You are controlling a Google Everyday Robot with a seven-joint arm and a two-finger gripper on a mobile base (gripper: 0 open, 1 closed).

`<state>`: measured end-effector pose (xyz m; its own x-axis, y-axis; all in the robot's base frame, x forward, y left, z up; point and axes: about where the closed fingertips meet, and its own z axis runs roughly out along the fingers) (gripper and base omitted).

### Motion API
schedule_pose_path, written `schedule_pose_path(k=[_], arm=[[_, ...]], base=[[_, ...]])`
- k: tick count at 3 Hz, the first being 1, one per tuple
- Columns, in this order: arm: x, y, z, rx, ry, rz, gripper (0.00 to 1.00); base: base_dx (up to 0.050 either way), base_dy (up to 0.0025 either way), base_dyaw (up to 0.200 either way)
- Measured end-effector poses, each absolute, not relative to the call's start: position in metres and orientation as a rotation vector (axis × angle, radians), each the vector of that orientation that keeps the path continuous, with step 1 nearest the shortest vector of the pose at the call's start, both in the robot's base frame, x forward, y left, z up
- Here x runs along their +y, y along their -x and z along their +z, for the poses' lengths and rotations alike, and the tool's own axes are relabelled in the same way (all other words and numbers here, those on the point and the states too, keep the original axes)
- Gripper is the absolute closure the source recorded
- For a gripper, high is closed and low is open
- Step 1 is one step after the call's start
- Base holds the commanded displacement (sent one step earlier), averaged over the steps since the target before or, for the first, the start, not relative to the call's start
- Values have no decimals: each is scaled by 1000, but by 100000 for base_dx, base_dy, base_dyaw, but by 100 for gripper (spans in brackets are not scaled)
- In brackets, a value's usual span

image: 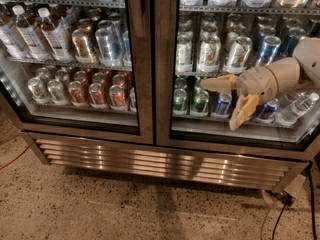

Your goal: Open right fridge door

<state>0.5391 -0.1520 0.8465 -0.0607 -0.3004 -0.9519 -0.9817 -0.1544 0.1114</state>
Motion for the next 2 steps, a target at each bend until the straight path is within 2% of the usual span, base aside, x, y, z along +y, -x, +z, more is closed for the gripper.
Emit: schedule_pose_path(k=[2], arm=[[-139,-530,848,1602,1473,897,0]], base=[[0,0,0]])
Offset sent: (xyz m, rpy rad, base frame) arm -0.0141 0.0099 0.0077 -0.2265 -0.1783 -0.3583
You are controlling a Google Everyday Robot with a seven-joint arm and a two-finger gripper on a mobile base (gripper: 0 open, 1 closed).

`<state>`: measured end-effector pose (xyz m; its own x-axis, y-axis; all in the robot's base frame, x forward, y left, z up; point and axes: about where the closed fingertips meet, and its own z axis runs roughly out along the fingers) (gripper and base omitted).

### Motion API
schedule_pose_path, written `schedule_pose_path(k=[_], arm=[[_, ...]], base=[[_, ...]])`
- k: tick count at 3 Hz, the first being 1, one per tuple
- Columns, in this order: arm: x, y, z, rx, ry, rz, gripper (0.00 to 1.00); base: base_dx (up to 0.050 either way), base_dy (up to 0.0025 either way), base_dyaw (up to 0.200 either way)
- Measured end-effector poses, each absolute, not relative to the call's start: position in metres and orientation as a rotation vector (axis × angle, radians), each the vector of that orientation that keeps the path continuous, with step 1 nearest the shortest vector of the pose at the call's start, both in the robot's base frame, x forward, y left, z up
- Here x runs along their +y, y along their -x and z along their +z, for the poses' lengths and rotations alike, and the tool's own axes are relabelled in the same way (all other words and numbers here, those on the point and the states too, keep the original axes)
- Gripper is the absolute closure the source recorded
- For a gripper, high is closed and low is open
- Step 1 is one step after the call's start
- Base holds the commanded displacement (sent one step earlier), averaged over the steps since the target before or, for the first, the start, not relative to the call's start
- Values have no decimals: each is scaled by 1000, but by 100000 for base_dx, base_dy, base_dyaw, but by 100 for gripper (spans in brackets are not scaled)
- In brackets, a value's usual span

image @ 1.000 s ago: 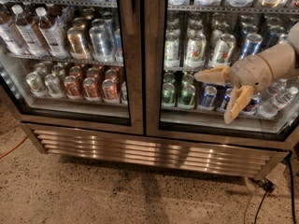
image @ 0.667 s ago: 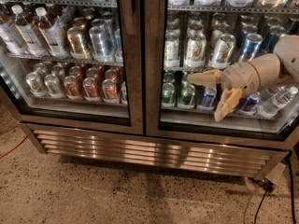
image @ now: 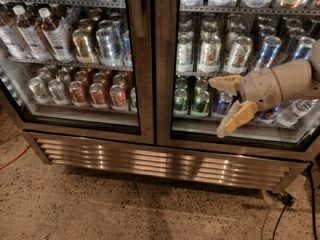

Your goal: Open right fridge door

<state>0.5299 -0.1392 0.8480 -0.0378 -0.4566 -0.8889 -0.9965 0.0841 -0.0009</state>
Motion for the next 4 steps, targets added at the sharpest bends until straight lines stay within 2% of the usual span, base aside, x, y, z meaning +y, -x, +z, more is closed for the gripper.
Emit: schedule_pose_path(k=[2,4], arm=[[-135,-527,849,1629,1466,824,0],[-131,-516,842,1459,1446,1123,0]], base=[[0,0,0],[0,0,0]])
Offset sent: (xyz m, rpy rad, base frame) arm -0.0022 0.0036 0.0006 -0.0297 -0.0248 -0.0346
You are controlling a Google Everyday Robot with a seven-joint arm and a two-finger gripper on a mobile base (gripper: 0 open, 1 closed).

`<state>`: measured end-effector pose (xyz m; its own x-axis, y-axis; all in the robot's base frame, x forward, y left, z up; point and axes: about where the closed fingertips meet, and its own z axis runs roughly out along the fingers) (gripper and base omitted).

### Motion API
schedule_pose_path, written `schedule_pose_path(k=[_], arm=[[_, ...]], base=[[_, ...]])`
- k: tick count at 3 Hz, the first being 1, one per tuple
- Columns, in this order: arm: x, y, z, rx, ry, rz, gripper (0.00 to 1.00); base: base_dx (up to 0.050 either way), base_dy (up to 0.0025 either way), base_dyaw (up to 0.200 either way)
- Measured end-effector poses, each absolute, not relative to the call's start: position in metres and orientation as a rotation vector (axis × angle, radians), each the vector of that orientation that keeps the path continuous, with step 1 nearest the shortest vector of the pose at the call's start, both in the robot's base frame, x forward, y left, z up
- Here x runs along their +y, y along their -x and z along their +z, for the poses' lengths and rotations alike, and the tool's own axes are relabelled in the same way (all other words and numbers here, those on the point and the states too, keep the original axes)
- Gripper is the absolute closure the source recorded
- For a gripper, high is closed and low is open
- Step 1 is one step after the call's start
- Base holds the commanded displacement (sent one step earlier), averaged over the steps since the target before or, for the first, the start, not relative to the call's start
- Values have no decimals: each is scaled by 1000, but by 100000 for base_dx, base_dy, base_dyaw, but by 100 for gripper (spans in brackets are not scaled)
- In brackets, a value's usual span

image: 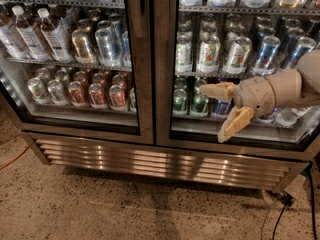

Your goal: Open right fridge door

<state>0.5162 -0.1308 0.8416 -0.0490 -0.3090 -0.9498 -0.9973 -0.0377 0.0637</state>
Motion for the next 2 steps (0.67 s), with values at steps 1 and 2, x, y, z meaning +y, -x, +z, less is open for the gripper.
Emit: schedule_pose_path(k=[1,2], arm=[[-130,-516,842,1460,1449,1121,0],[-128,-518,846,1493,1455,1116,0]], base=[[0,0,0],[0,0,0]])
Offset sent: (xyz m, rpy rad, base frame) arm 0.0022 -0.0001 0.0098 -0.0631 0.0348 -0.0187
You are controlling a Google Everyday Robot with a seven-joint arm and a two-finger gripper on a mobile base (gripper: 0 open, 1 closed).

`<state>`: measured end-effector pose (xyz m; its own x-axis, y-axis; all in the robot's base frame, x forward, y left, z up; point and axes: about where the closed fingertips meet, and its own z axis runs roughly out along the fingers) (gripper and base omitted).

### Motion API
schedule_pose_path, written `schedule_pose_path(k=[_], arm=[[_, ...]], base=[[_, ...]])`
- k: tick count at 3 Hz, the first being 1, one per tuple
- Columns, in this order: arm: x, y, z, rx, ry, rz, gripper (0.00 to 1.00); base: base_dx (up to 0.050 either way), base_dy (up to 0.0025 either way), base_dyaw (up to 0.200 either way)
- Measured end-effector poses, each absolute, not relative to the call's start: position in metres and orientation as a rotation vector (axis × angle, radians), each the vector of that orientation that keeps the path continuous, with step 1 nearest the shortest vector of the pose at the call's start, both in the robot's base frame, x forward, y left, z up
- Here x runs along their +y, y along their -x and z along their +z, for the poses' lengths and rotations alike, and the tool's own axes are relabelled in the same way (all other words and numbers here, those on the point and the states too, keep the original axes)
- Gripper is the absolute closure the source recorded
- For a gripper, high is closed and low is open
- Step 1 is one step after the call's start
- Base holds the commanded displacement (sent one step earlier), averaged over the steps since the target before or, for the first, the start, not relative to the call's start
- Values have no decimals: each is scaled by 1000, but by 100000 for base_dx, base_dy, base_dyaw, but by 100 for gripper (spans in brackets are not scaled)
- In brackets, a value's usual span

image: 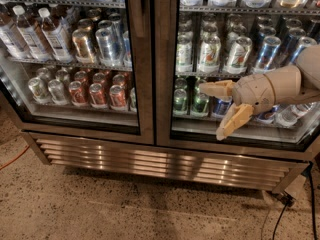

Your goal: Open right fridge door

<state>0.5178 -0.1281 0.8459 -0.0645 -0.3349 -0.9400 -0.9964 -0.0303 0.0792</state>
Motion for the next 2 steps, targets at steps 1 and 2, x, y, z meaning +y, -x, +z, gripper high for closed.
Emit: schedule_pose_path(k=[1,2], arm=[[-127,-505,876,1455,1472,1078,0],[-127,-505,876,1455,1472,1079,0]], base=[[0,0,0],[0,0,0]])
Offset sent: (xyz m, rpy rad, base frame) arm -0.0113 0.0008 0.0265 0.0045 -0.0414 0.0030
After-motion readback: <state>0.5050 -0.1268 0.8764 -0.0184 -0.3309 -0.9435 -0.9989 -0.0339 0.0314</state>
